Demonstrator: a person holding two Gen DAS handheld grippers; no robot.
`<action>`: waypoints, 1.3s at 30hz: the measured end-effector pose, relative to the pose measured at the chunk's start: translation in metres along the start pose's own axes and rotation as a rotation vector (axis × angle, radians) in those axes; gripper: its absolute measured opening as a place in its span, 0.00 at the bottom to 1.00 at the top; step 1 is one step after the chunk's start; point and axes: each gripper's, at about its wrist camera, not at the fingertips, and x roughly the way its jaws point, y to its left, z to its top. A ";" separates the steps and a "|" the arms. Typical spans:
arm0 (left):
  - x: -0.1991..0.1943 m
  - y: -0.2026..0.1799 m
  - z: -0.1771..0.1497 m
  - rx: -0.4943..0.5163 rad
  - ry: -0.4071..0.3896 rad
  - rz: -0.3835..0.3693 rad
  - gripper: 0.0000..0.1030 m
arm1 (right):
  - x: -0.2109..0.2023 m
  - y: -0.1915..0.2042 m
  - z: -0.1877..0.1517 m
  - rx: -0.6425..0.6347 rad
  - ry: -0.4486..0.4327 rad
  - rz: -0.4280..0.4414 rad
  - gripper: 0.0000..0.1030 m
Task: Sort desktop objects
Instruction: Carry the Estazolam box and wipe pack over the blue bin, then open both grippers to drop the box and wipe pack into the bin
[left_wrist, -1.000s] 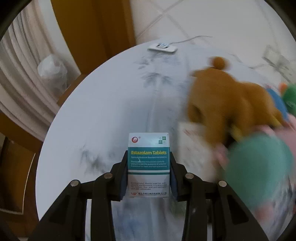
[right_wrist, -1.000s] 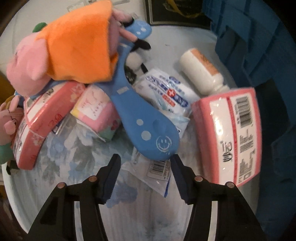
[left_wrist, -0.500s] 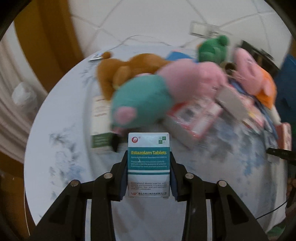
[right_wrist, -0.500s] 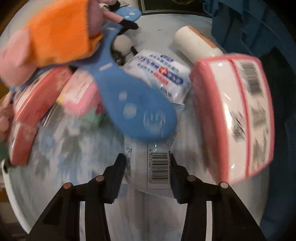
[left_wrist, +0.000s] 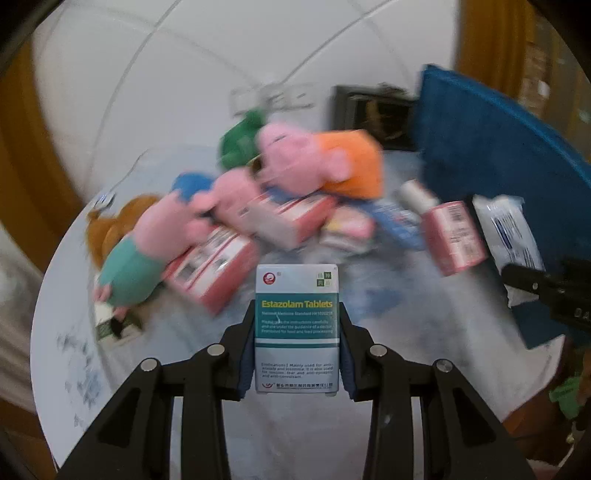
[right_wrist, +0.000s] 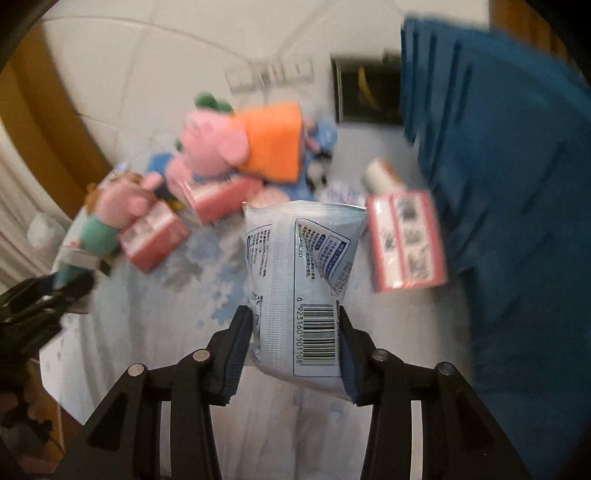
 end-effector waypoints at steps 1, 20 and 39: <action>-0.007 -0.014 0.004 0.023 -0.020 -0.012 0.35 | -0.013 -0.005 0.001 -0.009 -0.028 0.000 0.42; -0.100 -0.237 0.071 0.311 -0.320 -0.250 0.35 | -0.219 -0.108 -0.032 0.054 -0.472 -0.234 0.42; -0.105 -0.396 0.106 0.459 -0.333 -0.338 0.35 | -0.243 -0.255 -0.045 0.148 -0.465 -0.373 0.42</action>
